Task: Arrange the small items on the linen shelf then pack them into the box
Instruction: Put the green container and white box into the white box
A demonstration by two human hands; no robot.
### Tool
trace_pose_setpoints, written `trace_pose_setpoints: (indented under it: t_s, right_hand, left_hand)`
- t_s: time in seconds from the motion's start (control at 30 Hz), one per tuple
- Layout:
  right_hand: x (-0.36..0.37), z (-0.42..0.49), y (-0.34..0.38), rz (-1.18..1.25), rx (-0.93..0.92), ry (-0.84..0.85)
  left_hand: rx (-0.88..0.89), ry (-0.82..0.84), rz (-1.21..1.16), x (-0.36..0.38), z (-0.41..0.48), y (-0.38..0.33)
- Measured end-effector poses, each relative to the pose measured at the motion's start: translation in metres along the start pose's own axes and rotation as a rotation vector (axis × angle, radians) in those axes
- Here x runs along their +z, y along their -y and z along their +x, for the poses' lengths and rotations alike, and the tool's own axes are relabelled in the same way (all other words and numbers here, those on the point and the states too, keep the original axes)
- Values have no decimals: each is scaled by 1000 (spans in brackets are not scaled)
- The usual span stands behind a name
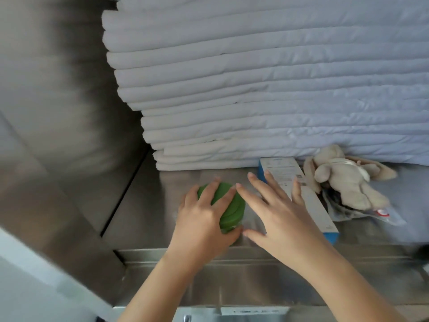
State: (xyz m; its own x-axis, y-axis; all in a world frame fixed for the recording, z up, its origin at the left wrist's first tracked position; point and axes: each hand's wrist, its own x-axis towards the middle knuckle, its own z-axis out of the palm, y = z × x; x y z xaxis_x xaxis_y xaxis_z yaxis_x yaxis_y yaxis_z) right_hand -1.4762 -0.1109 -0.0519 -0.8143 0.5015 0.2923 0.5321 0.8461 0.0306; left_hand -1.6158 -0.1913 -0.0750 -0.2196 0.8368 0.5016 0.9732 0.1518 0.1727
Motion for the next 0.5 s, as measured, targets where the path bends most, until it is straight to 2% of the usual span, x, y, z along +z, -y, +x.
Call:
trace_pose_setpoints:
  t_s: [0.17, 0.33, 0.5]
  right_hand:
    - [5, -10, 15, -6, 54, 22]
    - [7, -23, 15, 2, 78, -25]
    - [9, -30, 2, 16, 61, 5]
  left_hand:
    - [28, -43, -15, -1, -13, 5]
    - [103, -10, 144, -6, -17, 0]
    - [156, 21, 199, -9, -21, -8]
